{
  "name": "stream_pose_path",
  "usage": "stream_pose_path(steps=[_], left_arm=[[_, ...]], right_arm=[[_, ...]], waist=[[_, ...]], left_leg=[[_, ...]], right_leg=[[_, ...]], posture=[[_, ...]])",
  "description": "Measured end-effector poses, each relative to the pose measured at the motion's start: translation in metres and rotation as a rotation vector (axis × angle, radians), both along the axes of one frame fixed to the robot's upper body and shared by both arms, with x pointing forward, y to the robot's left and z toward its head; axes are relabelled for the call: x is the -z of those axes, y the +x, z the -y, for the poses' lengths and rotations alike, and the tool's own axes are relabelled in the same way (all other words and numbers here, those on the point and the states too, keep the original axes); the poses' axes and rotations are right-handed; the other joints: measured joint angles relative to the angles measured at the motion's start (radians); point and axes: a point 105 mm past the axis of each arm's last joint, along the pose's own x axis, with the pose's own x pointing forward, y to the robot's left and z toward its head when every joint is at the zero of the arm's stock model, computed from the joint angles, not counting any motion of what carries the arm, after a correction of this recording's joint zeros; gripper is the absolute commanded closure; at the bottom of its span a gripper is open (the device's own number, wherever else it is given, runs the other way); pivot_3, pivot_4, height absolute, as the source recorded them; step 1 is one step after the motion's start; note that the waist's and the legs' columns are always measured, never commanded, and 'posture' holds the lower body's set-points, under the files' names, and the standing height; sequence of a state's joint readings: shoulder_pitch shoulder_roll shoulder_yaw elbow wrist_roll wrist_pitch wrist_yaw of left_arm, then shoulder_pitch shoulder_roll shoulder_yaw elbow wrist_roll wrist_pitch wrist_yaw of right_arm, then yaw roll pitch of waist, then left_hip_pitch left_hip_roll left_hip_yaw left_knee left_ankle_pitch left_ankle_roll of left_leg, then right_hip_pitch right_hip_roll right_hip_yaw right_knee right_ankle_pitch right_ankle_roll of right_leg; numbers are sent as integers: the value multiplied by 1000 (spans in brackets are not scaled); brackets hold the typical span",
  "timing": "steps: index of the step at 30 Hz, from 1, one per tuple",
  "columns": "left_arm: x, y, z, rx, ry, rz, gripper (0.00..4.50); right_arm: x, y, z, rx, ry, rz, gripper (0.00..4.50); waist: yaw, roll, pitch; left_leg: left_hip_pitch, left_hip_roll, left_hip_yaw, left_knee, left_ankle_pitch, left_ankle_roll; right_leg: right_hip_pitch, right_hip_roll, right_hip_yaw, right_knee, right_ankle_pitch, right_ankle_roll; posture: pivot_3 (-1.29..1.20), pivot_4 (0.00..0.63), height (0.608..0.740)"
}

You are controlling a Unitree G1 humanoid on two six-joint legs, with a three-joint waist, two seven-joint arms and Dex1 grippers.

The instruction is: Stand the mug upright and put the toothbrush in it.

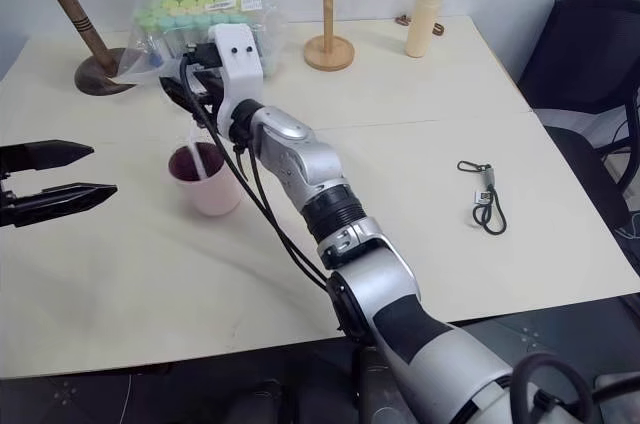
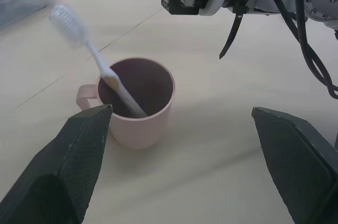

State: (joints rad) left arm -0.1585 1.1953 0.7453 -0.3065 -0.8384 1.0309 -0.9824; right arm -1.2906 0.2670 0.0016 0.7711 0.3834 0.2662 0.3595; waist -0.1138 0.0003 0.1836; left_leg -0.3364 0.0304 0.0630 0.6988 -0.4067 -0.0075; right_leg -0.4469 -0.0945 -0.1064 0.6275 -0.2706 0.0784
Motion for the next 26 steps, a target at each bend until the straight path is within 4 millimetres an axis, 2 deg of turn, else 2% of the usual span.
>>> stream_pose_path(steps=[2, 5, 8, 9, 11, 13, 17, 19, 22, 26], left_arm=[[0, 0, 0, 1, 0, 4, 13], [1, 1, 1, 5, -1, 1, 13], [6, 1, 0, 14, 7, -9, 13], [7, 1, -1, 15, 12, -12, 13], [14, 0, -7, 6, 17, -32, 13], [17, 1, -16, -18, 11, -44, 13], [16, -2, -29, -28, 41, -39, 13], [13, -4, -34, -36, 69, -29, 13], [12, -5, -38, -30, 75, -23, 13], [13, -6, -38, -12, 87, -22, 13]], right_arm=[[-1, -3, 0, -7, -7, 19, 21], [-4, -17, 2, -63, -31, 99, 21], [7, -35, 25, -176, -87, 161, 21], [12, -36, 37, -205, -130, 166, 21], [19, -34, 86, -236, -270, 183, 21], [21, -36, 122, -260, -369, 177, 21], [27, -51, 182, -332, -541, 150, 21], [27, -54, 203, -328, -574, 123, 21], [25, -56, 216, -330, -589, 106, 21], [25, -58, 217, -332, -586, 104, 21]], waist=[[0, 0, 0], [4, 0, 0], [13, -1, 0], [21, 0, 0], [41, 0, 0], [52, -1, 0], [63, -1, 0], [60, -1, 0], [59, -1, 0], [63, -1, 0]], left_leg=[[0, 0, 0, 0, 0, 0], [0, 0, -1, 0, 0, 0], [-1, 0, -2, 0, 0, 0], [-1, 0, -2, 1, 0, 1], [-2, -1, -1, 2, -1, 2], [-1, -2, 1, 3, -1, 3], [0, 0, 5, 2, -1, 2], [1, 0, 7, 1, -1, 2], [1, 1, 9, 1, -1, 2], [1, 0, 9, 1, -1, 2]], right_leg=[[0, 0, 0, 0, 0, 0], [0, -1, 0, 0, 0, 0], [0, -2, 0, 0, 0, 0], [0, -2, 0, 0, 0, 0], [0, -3, -1, -1, 0, 0], [0, -1, -3, -2, 0, 1], [0, 0, -4, -4, 0, 1], [0, 0, -3, -3, 0, 1], [-1, 0, -2, -2, 0, 1], [-2, -1, -3, -2, 0, 1]], posture=[[0, 150, 740], [0, 150, 740], [0, 150, 740], [0, 150, 740], [0, 150, 740], [0, 150, 740], [0, 150, 740], [0, 150, 740], [0, 150, 740], [0, 150, 740]])
